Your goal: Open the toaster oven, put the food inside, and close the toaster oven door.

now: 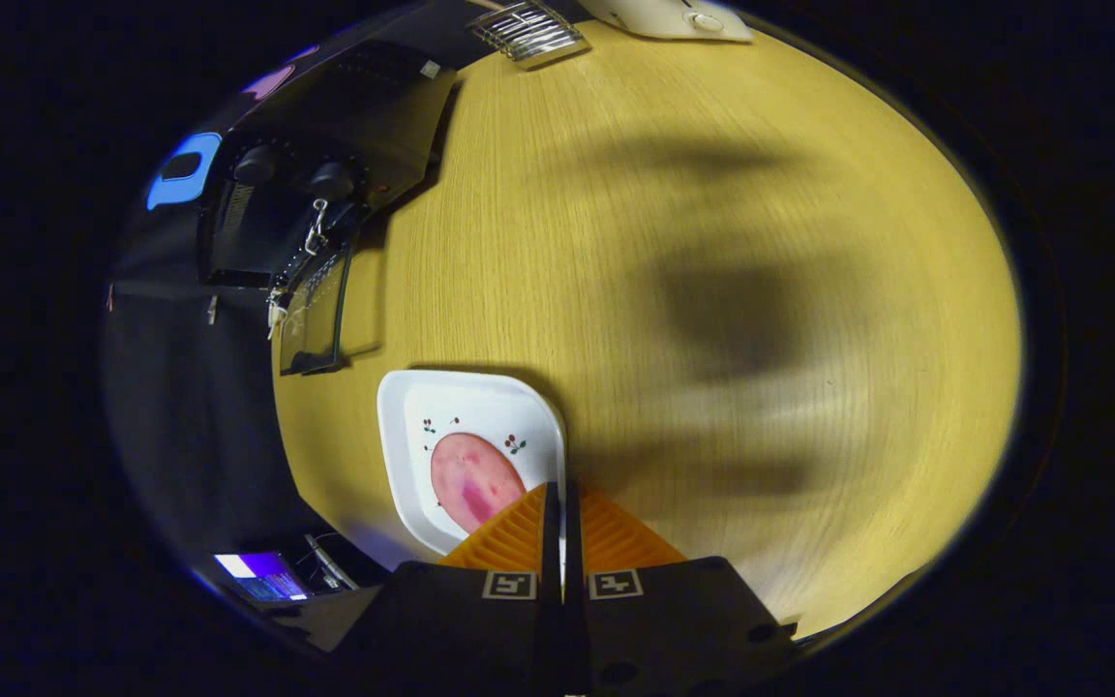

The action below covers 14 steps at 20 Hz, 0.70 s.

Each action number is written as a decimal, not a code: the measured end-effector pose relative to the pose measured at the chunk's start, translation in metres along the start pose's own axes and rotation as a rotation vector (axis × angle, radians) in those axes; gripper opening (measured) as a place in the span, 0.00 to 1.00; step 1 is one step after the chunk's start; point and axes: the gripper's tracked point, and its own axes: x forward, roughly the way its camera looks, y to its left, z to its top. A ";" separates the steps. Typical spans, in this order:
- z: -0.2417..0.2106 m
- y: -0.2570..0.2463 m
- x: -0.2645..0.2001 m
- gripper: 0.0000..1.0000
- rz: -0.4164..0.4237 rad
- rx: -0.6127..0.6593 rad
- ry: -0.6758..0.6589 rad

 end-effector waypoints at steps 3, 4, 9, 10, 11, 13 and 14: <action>-0.001 0.006 -0.001 0.05 0.101 0.070 -0.021; -0.002 0.012 -0.006 0.05 0.146 0.112 -0.040; 0.001 0.038 -0.034 0.05 0.264 0.254 -0.138; 0.002 0.045 -0.039 0.05 0.270 0.270 -0.154; 0.001 0.055 -0.041 0.05 0.280 0.279 -0.164; 0.004 0.079 -0.042 0.05 0.310 0.312 -0.174; 0.006 0.094 -0.042 0.05 0.324 0.335 -0.180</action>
